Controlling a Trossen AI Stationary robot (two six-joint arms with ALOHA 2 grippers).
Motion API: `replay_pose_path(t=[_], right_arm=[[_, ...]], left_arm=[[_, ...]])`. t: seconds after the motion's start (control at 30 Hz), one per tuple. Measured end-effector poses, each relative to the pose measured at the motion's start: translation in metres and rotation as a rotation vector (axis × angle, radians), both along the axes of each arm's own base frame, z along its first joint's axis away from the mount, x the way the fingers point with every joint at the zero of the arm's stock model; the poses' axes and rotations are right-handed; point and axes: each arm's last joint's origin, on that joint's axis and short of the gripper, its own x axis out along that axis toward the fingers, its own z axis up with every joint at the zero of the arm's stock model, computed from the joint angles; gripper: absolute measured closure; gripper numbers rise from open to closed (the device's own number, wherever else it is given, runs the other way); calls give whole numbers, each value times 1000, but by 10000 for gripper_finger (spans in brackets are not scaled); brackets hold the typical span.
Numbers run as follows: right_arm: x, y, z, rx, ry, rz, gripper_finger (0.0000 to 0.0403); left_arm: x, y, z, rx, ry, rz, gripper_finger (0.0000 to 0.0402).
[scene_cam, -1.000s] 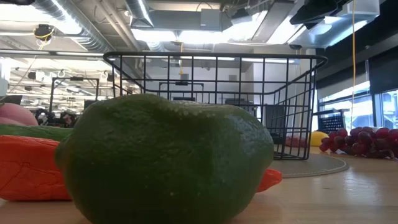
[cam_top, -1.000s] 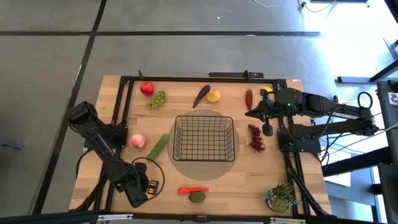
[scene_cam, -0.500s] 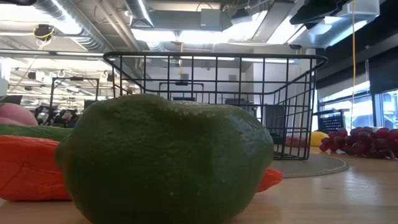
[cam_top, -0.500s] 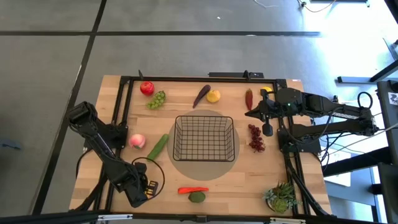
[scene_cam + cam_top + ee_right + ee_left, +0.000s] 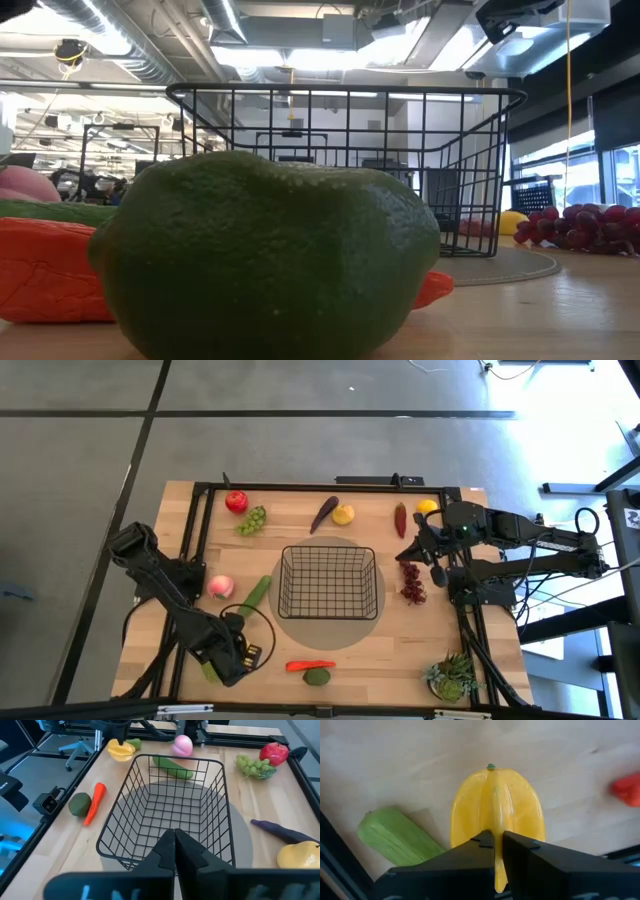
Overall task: Build produce basket
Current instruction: Put the yellow starfruit into the black wire basket
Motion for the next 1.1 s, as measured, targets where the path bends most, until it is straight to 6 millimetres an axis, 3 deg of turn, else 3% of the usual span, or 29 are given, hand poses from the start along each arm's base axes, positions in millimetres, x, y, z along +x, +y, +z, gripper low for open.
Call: replay_pose_path(t=[0.33, 0.73, 1.1], right_arm=[[0, 0, 0, 0, 0, 1, 402], [0, 2, 0, 37, -5, 70, 402], [0, 2, 0, 33, -6, 71, 402]], left_arm=[[22, 15, 60, 65, -72, -122, 401], [29, 59, 144, 288, -142, -216, 401], [80, 122, 166, 749, -360, -286, 402]])
